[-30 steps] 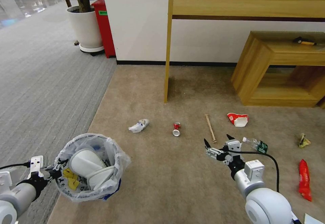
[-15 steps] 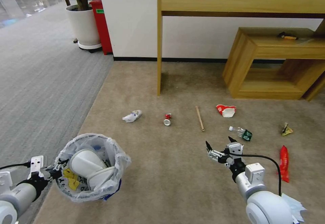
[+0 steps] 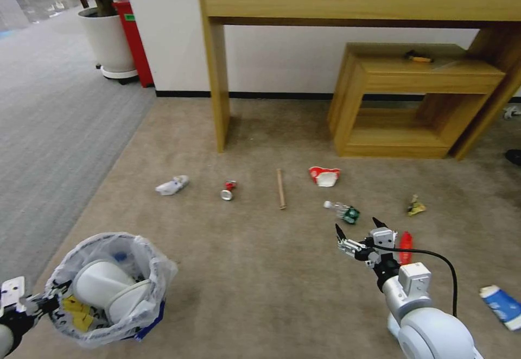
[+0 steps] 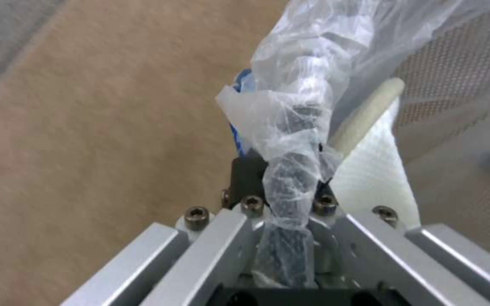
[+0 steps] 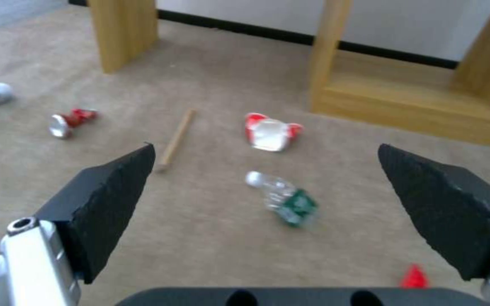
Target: Pick up the trash bin and place the garbage on the floor into it.
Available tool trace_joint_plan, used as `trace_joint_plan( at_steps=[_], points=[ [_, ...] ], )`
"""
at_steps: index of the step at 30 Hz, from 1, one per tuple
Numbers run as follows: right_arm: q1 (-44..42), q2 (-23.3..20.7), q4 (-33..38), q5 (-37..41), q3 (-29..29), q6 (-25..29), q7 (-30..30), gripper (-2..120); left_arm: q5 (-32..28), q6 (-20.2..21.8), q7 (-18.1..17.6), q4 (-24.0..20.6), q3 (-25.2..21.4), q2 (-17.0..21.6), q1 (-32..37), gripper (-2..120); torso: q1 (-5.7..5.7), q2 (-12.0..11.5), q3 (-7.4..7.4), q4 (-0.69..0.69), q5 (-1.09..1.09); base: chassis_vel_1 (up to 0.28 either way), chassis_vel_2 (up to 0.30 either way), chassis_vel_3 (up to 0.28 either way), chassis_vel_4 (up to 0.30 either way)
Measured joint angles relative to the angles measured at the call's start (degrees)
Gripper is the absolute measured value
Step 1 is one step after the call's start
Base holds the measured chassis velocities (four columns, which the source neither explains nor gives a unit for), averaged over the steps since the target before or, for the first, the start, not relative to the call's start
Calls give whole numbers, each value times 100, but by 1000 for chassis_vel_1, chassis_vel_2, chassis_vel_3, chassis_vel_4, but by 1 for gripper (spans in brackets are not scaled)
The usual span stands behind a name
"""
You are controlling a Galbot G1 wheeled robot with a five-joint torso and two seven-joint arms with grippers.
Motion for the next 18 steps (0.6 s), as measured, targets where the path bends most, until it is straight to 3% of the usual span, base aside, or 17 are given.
trace_joint_plan(
  at_steps=[5, 9, 12, 14, 18],
  points=[
    [-255, 78, -17, -179, 130, 181, -138, 100, 122, -32, 274, 99, -69, 45, 67, 0, 0, 0, 0, -2, -6, -334, -388, 333, 382],
    [-386, 81, -73, -249, 232, 355, -242, 100, 137, -70, 365, 183, -132, 101, 66, 0, 0, 0, 1, 0, 3, -308, -389, 298, 395],
    [-578, 72, -192, -346, 343, 578, -464, 100, 135, -85, 421, 260, -175, 160, 67, 0, 0, 0, 0, 0, -5, -302, -366, 299, 355],
    [-773, 30, -350, -311, 366, 704, -613, 100, 131, -95, 441, 298, -190, 190, 66, 0, -1, 0, 0, 1, 4, -263, -276, 245, 277],
    [-1077, -19, -1060, -390, 343, 1066, -1204, 100, 129, -125, 485, 374, -202, 211, 105, 0, 0, 0, 1, -2, -3, -123, -125, 130, 151]
  ],
)
